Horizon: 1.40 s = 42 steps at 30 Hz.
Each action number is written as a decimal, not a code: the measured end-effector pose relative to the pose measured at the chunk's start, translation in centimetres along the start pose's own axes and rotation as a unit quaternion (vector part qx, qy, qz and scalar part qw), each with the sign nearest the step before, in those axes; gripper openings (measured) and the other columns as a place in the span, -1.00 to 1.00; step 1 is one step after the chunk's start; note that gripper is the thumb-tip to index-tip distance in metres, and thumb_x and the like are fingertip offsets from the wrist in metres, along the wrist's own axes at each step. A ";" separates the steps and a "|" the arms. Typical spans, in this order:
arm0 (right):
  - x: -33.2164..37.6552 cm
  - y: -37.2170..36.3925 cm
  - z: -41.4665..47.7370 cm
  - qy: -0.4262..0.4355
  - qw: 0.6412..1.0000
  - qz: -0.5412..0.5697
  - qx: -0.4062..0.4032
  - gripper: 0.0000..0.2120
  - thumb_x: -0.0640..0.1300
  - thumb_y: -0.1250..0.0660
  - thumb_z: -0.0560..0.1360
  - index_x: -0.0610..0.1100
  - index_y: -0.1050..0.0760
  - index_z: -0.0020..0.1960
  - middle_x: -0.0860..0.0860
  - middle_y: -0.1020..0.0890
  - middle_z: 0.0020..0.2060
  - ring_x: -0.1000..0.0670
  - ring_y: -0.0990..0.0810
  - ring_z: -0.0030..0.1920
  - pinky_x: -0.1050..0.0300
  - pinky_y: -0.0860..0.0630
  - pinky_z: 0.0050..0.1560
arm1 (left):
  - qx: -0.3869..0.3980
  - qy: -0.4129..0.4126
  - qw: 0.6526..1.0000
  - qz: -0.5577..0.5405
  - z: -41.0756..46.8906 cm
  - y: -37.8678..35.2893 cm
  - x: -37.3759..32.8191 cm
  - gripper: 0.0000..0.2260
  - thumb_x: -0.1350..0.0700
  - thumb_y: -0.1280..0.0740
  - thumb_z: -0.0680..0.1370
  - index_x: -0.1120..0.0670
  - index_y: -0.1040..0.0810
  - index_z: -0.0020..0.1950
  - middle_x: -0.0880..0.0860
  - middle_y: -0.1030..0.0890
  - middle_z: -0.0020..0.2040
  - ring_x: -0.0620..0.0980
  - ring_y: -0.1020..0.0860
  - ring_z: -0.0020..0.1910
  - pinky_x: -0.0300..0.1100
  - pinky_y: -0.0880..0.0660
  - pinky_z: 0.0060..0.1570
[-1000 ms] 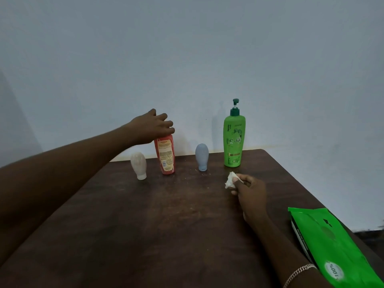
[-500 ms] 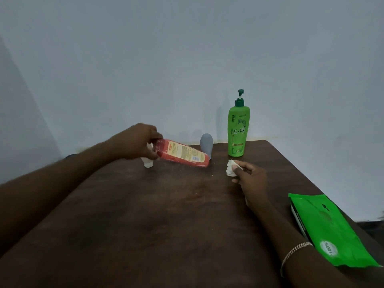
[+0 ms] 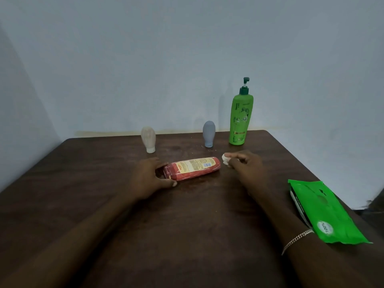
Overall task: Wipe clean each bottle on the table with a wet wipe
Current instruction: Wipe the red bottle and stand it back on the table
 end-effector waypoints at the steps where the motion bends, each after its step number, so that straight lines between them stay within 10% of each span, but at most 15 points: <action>1: 0.3 -0.3 -0.1 0.006 1.000 -0.015 0.006 -0.86 -0.12 -0.42 0.46 0.02 -0.71 -0.02 0.14 -0.68 -0.09 0.09 -0.66 -0.07 0.00 -0.62 0.05 | 0.000 0.002 1.000 -0.007 0.0 -0.1 0.2 -0.34 -0.19 -0.57 0.36 0.05 -0.55 0.38 -0.01 -0.63 0.12 -0.09 -0.55 -0.01 -0.05 -0.58 0.03; 20: 2.4 -3.7 -1.4 0.036 0.962 -0.264 0.060 -0.82 -0.09 -0.43 0.50 -0.03 -0.67 0.10 0.04 -0.57 -0.06 0.12 -0.49 -0.13 0.36 -0.34 -0.23 | 0.027 -0.011 0.990 -0.141 0.1 -2.6 2.0 -0.23 -0.46 -0.47 0.24 -0.08 -0.60 0.33 -0.14 -0.66 0.16 -0.17 -0.60 0.00 -0.25 -0.54 -0.11; 42: 7.1 -7.4 -4.9 0.128 0.950 -0.268 0.099 -0.73 -0.25 -0.38 0.50 -0.14 -0.62 0.19 -0.04 -0.52 0.01 0.00 -0.53 0.01 0.10 -0.53 -0.01 | 0.033 -0.002 0.983 -0.179 -0.3 -2.5 1.1 -0.52 -0.27 -0.51 0.37 -0.14 -0.61 0.23 -0.33 -0.57 -0.12 -0.33 -0.58 -0.10 -0.33 -0.53 -0.14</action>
Point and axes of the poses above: each hand's wrist, its own z-axis towards the middle knuckle, its own y-axis out of the back of the hand, x = y × z, the point moved 8 cm from there along z, towards the middle knuckle
